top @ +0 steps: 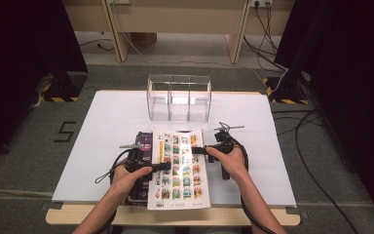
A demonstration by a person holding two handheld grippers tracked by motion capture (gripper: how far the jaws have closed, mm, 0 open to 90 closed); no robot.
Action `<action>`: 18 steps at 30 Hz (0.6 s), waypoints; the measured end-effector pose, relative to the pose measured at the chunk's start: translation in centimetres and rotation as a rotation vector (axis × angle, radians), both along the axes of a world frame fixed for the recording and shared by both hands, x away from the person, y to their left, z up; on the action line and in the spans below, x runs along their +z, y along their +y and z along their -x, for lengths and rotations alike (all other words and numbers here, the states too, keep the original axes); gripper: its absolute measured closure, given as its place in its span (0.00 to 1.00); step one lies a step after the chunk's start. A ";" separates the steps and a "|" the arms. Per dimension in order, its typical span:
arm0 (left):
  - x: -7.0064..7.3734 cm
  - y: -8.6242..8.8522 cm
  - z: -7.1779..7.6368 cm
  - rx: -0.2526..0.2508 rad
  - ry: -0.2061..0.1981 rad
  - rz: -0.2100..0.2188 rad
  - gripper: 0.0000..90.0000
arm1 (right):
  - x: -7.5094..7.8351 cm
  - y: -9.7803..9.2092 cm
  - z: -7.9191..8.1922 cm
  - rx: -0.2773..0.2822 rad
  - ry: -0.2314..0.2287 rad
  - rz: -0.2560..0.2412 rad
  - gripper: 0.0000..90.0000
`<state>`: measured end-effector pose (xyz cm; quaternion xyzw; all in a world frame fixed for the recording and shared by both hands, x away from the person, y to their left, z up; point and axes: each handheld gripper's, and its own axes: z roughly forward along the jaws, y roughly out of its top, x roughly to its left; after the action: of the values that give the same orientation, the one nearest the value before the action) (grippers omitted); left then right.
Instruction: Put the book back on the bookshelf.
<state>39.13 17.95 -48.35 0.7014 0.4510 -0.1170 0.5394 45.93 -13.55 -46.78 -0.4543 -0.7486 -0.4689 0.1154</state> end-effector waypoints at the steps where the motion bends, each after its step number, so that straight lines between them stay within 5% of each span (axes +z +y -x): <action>1: 0.1 0.0 0.0 0.001 0.004 -0.005 0.81 | 0.0 0.0 0.0 -0.005 0.006 -0.002 0.71; 9: 0.2 -0.2 -0.1 0.024 0.027 -0.031 0.70 | 0.4 -0.1 0.1 -0.033 0.053 -0.016 0.75; 13: 0.0 -0.1 0.3 0.070 0.042 -0.045 0.58 | 1.1 -0.4 0.5 -0.050 0.072 -0.076 0.79; 17: 0.4 0.4 0.6 0.098 0.022 -0.061 0.50 | 1.9 -0.6 1.0 -0.055 0.063 -0.110 0.80; 18: 0.9 1.2 0.8 0.138 -0.016 -0.108 0.50 | 2.6 -0.7 1.2 -0.065 0.048 -0.132 0.82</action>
<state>38.32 19.13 -47.48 0.6977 0.4993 -0.0494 0.5113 44.72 -14.24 -44.16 -0.4809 -0.6978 -0.5099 0.1477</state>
